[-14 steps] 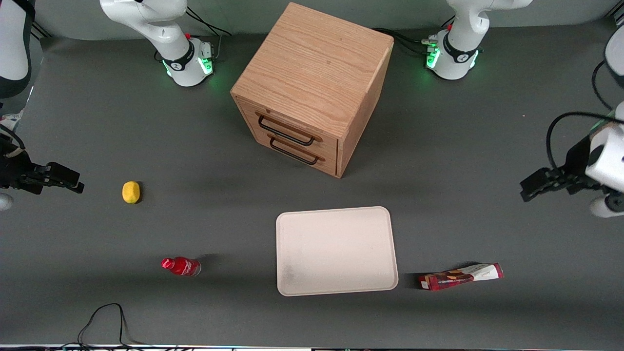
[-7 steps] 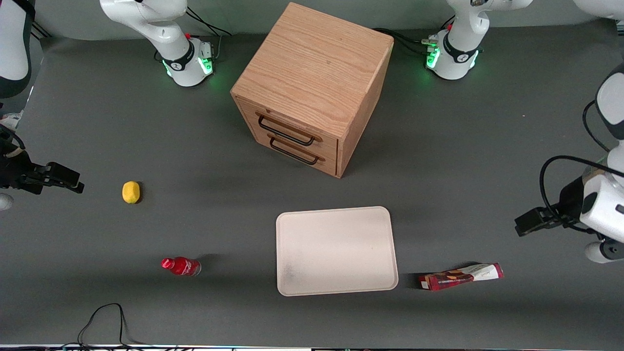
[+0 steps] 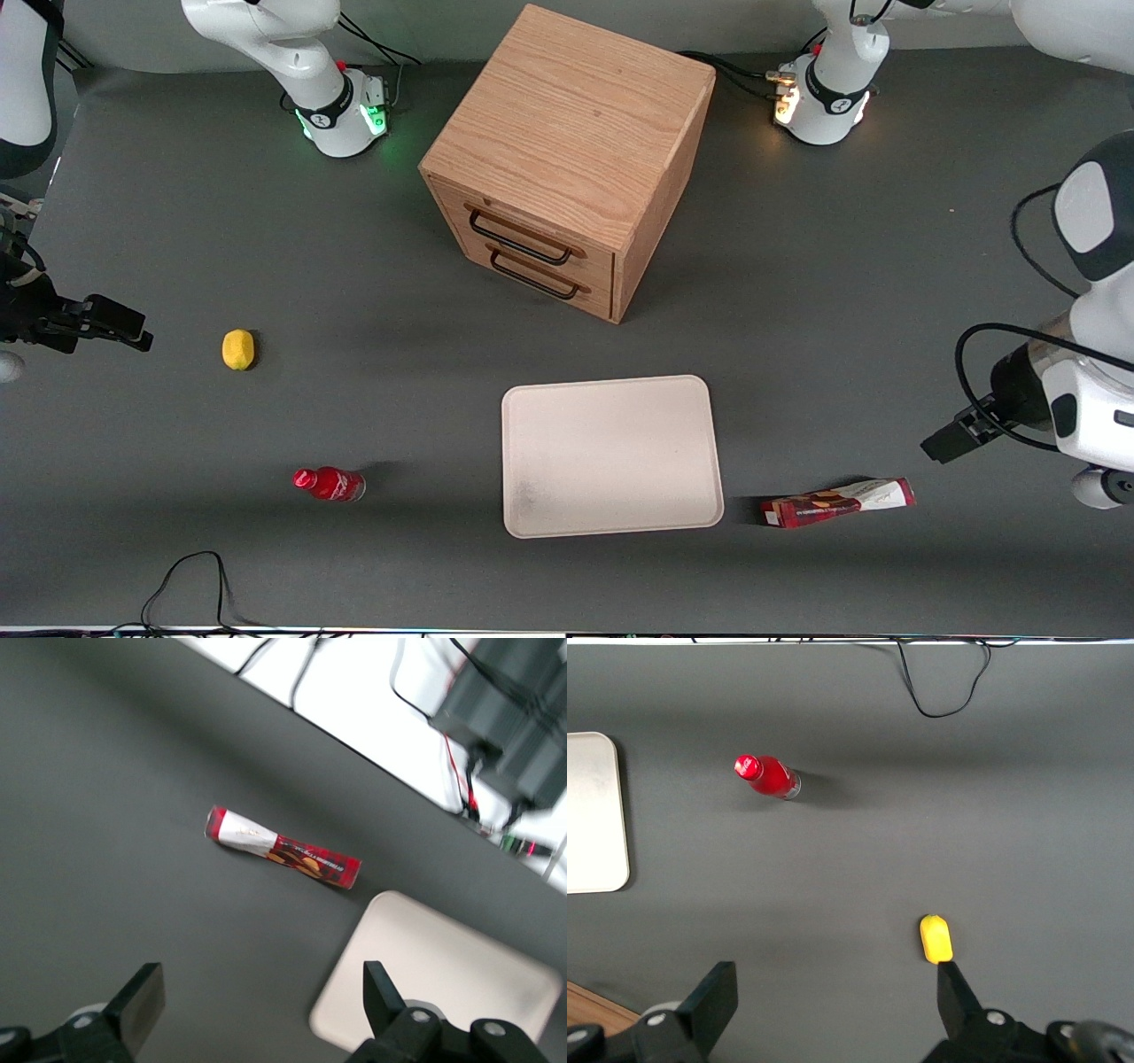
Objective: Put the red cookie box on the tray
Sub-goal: 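Move the open left gripper down toward the red cookie box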
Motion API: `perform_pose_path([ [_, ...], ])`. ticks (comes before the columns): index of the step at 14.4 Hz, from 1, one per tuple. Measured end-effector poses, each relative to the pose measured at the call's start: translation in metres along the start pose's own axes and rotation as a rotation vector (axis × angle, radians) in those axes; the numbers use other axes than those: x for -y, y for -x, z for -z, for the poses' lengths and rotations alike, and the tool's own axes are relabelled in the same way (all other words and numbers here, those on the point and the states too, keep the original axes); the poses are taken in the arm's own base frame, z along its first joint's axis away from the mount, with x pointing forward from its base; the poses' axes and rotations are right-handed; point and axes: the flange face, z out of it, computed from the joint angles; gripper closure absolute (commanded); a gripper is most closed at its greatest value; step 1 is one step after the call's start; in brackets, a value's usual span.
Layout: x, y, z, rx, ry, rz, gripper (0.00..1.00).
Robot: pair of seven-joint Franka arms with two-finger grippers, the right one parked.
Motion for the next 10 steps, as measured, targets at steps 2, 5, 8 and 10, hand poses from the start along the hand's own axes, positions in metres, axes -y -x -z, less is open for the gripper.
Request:
perform_pose_path([
  [2, -0.008, 0.008, -0.001, 0.003, 0.000, 0.224, 0.00],
  [5, -0.011, 0.011, -0.004, 0.006, -0.004, 0.497, 0.00],
  [8, -0.014, 0.012, -0.013, 0.011, -0.016, 0.744, 0.00],
  [10, -0.015, 0.013, -0.021, 0.014, -0.027, 0.818, 0.00],
])
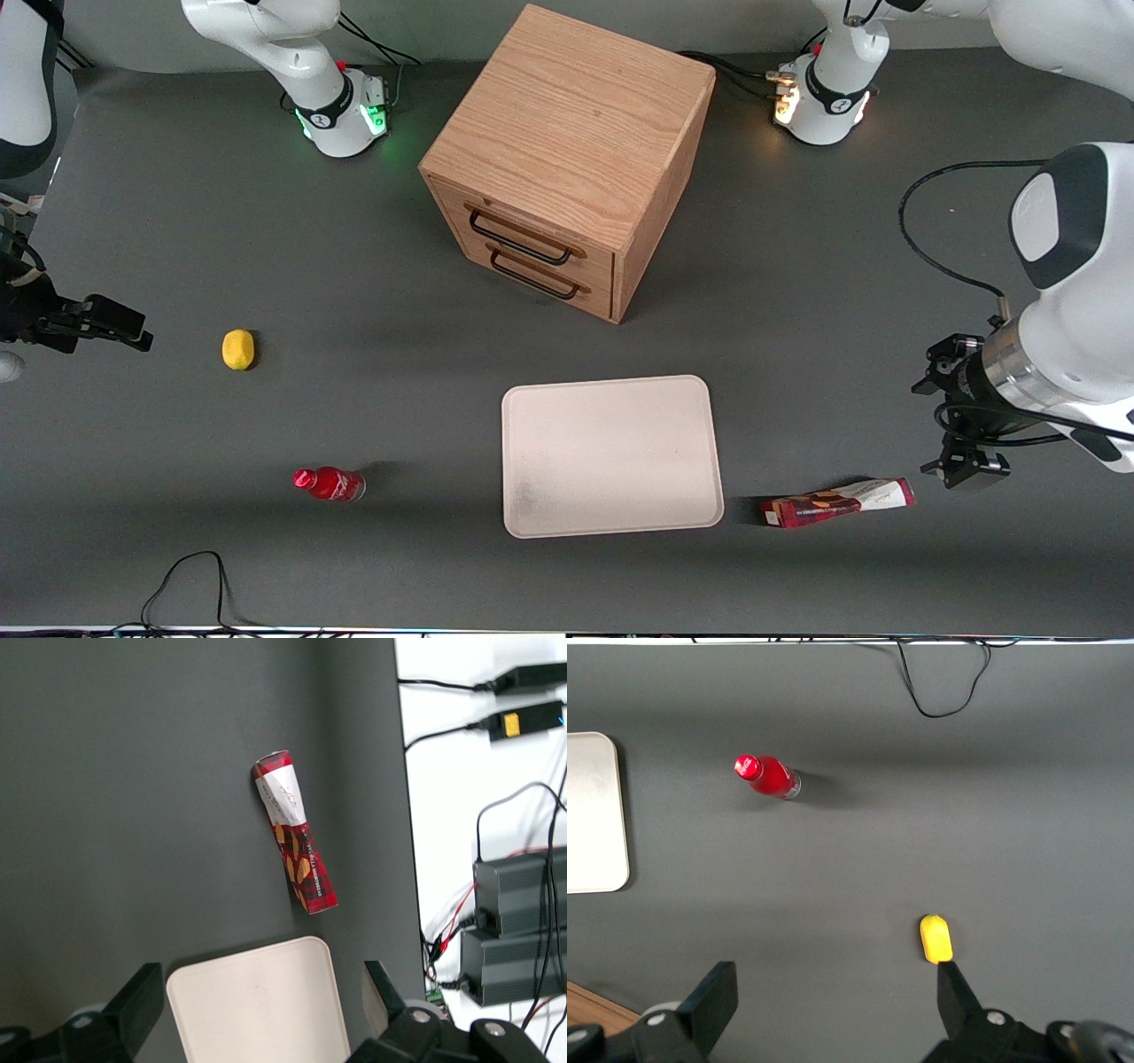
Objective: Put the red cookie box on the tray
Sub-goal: 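Move the open left gripper down toward the red cookie box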
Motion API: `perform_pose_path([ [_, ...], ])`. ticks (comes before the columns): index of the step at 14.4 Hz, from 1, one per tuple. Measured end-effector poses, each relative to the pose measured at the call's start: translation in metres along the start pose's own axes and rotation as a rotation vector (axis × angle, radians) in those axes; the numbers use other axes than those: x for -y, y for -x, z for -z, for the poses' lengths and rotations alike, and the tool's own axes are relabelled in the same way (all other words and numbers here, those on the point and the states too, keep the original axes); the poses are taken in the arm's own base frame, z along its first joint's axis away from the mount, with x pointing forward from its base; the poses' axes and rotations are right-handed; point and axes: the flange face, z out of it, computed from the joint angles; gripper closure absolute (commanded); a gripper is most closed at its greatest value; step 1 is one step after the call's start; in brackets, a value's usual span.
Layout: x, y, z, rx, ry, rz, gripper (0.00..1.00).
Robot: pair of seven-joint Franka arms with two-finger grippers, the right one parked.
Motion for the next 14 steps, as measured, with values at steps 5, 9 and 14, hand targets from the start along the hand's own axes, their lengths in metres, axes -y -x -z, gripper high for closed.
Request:
perform_pose_path([
  [5, -0.003, 0.008, -0.066, -0.003, -0.048, 0.046, 0.00],
  [9, -0.011, 0.007, -0.135, -0.009, -0.056, 0.083, 0.00],
  [14, -0.014, 0.000, -0.190, -0.010, -0.017, 0.097, 0.00],
])
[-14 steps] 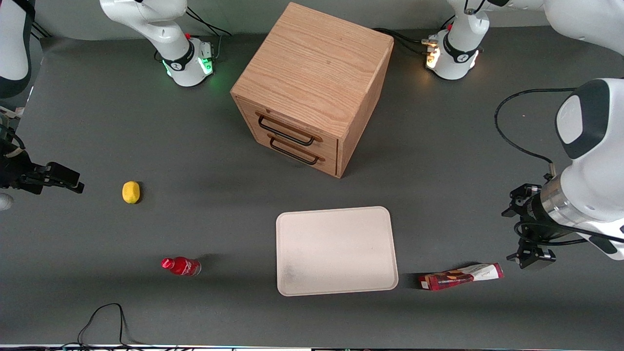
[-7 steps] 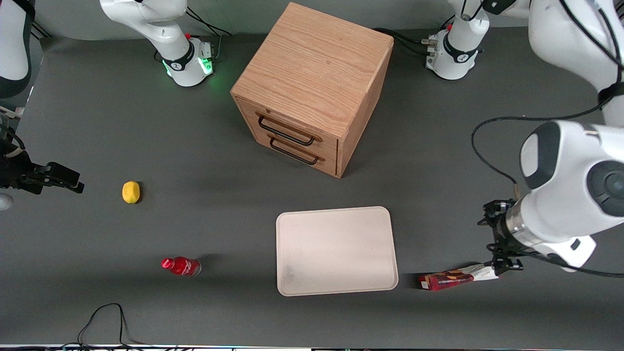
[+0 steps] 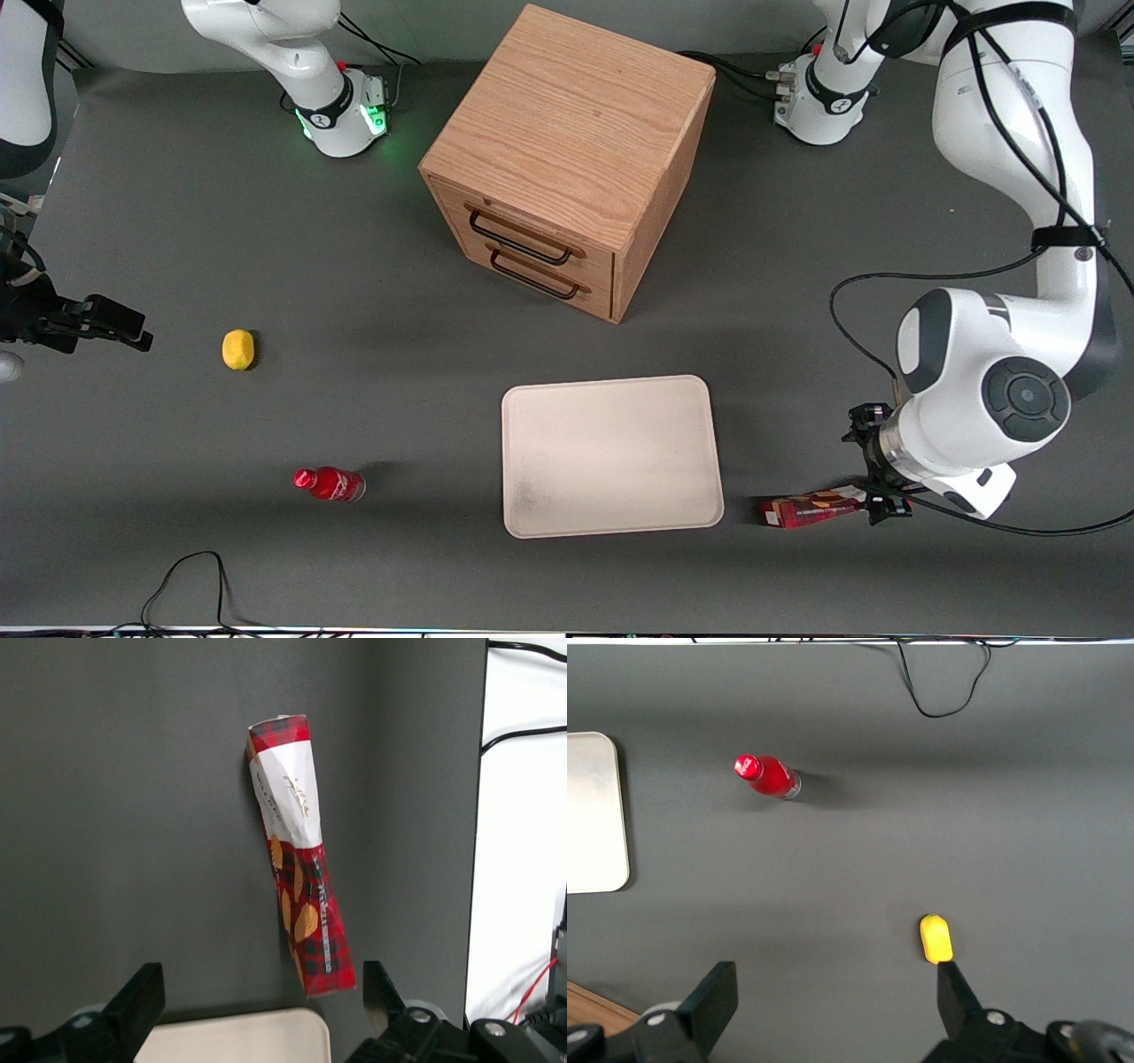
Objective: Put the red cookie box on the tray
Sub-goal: 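Move the open left gripper down toward the red cookie box, then close the left gripper on the red cookie box's end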
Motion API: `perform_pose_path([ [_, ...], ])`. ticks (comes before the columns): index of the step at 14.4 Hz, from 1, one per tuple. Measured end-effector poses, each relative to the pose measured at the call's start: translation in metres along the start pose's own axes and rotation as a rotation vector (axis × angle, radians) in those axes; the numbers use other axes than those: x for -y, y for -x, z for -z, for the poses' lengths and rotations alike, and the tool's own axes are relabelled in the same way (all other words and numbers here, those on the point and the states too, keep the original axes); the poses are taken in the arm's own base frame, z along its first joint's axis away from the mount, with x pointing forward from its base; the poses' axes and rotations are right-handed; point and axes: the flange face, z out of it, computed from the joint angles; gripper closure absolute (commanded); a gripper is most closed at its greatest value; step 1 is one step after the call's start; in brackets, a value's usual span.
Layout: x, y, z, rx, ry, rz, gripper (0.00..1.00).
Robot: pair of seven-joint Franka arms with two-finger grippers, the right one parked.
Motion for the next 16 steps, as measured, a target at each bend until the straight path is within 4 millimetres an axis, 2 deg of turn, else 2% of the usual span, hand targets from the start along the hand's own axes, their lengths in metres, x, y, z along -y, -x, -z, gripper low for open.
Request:
perform_pose_path([
  [4, -0.003, -0.012, -0.033, 0.003, 0.043, 0.016, 0.00],
  [11, -0.004, -0.020, -0.100, -0.028, 0.070, 0.022, 0.00],
  [16, -0.005, -0.023, -0.120, -0.028, 0.100, 0.050, 0.00],
])
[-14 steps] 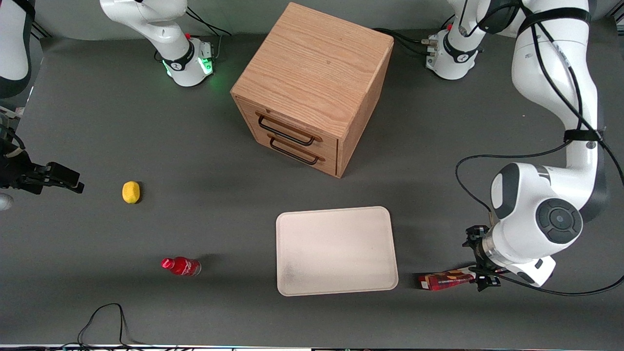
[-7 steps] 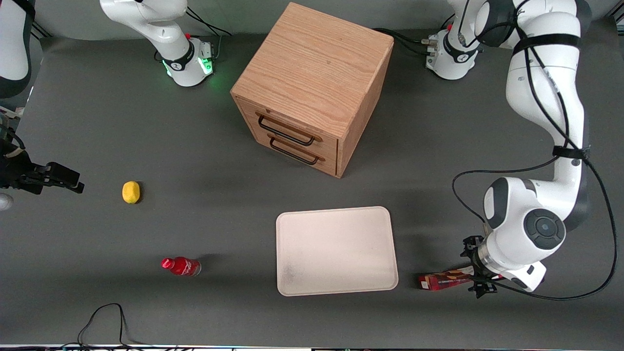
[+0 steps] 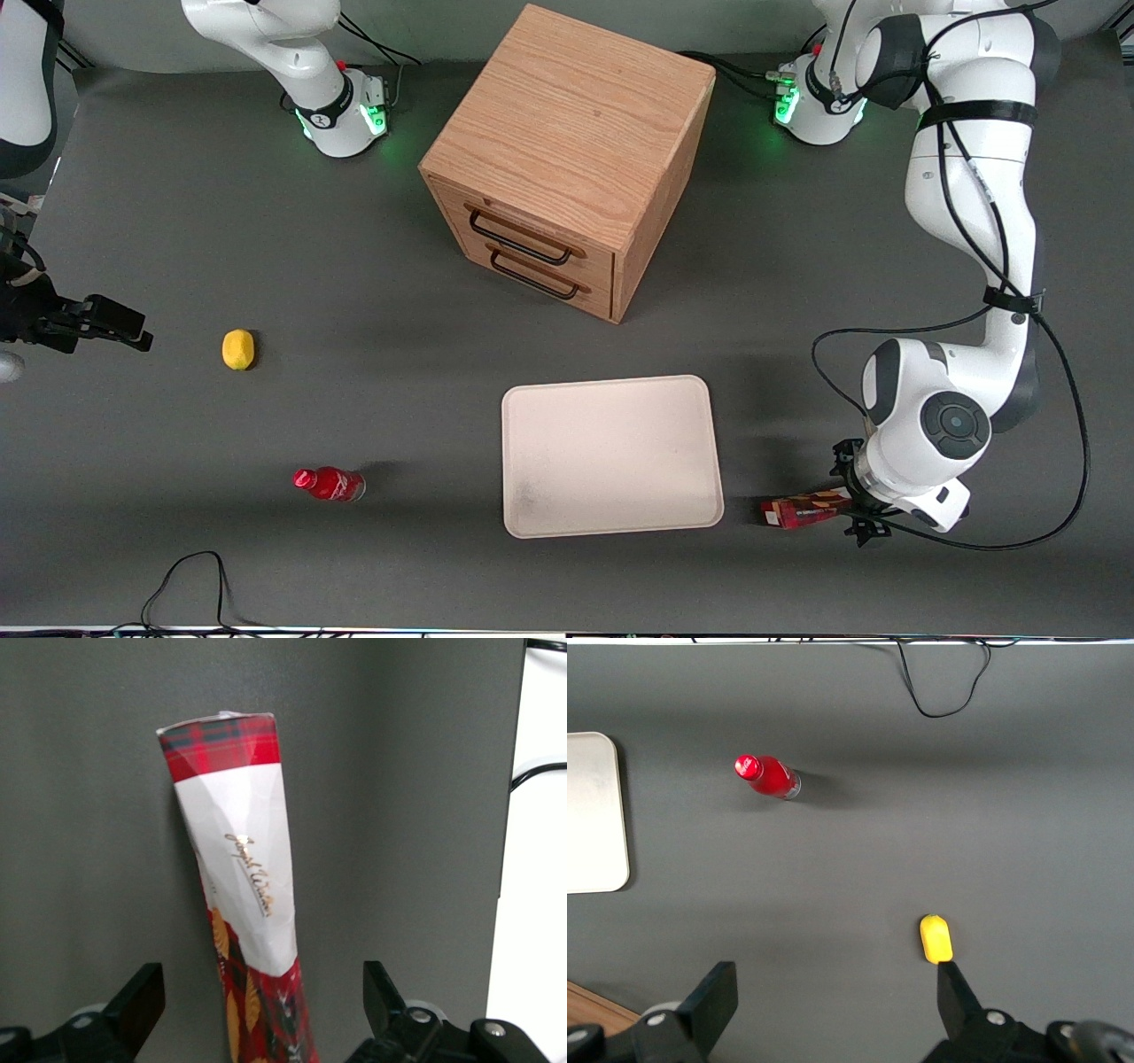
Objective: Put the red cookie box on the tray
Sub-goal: 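Close the left gripper on the red cookie box's end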
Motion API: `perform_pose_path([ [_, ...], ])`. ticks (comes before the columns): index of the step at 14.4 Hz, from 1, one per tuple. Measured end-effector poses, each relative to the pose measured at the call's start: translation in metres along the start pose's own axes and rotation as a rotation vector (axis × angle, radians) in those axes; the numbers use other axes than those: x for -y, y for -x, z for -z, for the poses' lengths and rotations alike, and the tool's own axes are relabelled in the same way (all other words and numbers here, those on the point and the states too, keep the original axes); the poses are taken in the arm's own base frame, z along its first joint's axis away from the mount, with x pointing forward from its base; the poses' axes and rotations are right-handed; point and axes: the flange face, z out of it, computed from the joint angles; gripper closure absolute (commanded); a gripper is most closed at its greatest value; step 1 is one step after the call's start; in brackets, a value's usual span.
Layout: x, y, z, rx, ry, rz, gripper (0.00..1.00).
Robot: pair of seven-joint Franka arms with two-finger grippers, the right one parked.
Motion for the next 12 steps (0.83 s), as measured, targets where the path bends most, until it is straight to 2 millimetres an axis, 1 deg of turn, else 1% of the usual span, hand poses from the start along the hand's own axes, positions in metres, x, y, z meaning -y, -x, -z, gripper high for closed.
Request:
perform_pose_path([
  [1, 0.000, -0.001, -0.003, 0.001, 0.006, 0.005, 0.00],
  [2, 0.001, -0.001, -0.006, 0.001, 0.009, 0.006, 0.06],
  [3, 0.002, -0.001, -0.010, 0.003, 0.016, 0.007, 0.14],
  [4, 0.003, -0.001, -0.013, 0.004, 0.019, 0.007, 0.50],
  [6, 0.005, -0.002, -0.016, 0.003, 0.017, 0.009, 0.94],
  [7, 0.005, -0.002, -0.016, 0.003, 0.017, 0.008, 1.00],
  [12, 0.004, -0.001, -0.013, 0.004, 0.021, 0.007, 1.00],
])
